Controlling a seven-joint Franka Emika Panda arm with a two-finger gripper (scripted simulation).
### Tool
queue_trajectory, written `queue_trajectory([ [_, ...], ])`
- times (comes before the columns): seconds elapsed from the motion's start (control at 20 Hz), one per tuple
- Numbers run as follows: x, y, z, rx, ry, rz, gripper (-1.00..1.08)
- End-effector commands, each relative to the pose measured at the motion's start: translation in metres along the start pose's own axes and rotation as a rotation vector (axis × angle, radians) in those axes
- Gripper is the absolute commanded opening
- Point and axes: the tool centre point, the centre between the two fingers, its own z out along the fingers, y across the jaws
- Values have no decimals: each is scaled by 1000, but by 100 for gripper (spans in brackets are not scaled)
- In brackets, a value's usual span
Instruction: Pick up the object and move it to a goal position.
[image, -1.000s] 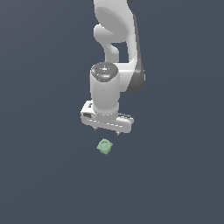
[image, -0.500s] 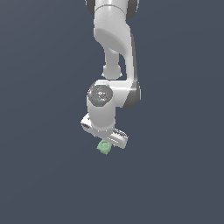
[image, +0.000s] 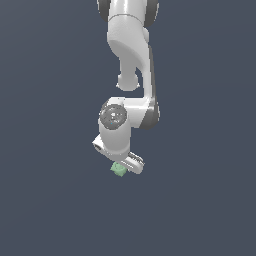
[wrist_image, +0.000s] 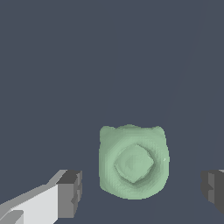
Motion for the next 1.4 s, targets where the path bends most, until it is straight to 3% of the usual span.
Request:
queue_trajectory([
  [0.0, 0, 0, 1, 0, 0, 0, 100],
  [0.5, -1, 0, 45, 1, 0, 5, 100],
  [0.8, 1, 0, 50, 1, 0, 5, 100],
  [0.85, 1, 0, 50, 1, 0, 5, -100],
  [1.35, 1, 0, 50, 1, 0, 5, -100],
])
